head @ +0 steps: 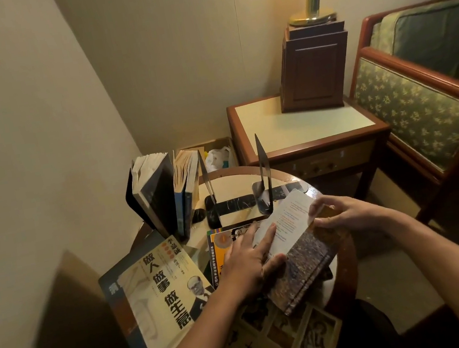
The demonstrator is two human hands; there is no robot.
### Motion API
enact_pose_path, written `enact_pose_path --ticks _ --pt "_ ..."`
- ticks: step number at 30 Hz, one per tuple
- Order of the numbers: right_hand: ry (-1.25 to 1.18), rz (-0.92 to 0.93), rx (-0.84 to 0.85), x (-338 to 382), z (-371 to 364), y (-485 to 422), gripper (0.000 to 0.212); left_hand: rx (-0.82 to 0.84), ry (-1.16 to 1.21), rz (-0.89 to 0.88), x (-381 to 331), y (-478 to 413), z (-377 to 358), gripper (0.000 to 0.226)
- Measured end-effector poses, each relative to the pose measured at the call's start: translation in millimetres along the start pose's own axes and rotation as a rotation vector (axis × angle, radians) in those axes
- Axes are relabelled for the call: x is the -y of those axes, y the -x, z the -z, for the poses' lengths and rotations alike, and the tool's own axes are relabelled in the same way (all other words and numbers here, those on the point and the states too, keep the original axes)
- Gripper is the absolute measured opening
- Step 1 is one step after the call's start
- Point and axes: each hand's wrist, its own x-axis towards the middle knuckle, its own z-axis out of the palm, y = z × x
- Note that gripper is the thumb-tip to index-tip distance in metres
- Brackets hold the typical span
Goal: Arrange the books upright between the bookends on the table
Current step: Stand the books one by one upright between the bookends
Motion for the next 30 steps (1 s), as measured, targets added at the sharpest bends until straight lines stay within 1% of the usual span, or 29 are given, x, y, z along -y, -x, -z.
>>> enact_pose_path --ticks 2,4,6,8,10,12,16,17,18,19,20,23,25,27,30 --pt "-0.020 0.013 -0.008 1 -3 5 0.033 -0.007 -0.002 -0.006 -1 1 0 0.071" --pt "-0.023 0.009 -0.001 4 -7 9 0.034 0.002 0.012 -0.005 -1 1 1 0.069" --pt "-0.034 0.009 -0.011 9 -11 13 0.029 0.007 0.048 -0.005 -2 2 4 0.069" --pt "-0.059 0.022 -0.062 18 -16 17 0.026 -0.003 0.075 -0.005 -2 3 12 0.069" --pt "-0.102 0.034 -0.119 30 -20 22 0.027 -0.054 0.006 -0.009 0 5 25 0.070" --pt "-0.137 0.067 -0.163 45 -25 26 0.029 -0.196 -0.078 -0.025 7 7 40 0.067" --pt "-0.116 0.163 -0.198 72 -30 32 0.031 -0.686 -0.123 -0.081 38 8 76 0.052" --pt "-0.117 0.178 -0.194 77 -31 33 0.032 -0.756 -0.153 -0.065 48 6 85 0.049" --pt "-0.120 0.186 -0.196 82 -31 33 0.033 -0.781 -0.184 -0.043 56 4 95 0.050" --pt "-0.116 0.192 -0.202 85 -31 31 0.034 -0.762 -0.217 -0.023 63 2 104 0.054" --pt "-0.095 0.202 -0.218 87 -32 29 0.035 -0.703 -0.251 -0.011 69 -1 112 0.059" --pt "0.045 0.251 -0.264 93 -39 18 0.035 -0.399 -0.399 0.009 81 -11 127 0.070" --pt "0.143 0.270 -0.275 101 -46 15 0.036 -0.245 -0.515 0.056 85 -15 129 0.075" --pt "0.227 0.282 -0.298 111 -53 12 0.037 -0.218 -0.571 0.089 88 -15 129 0.078" --pt "0.283 0.281 -0.345 123 -65 8 0.036 -0.249 -0.562 0.123 94 -8 131 0.083"
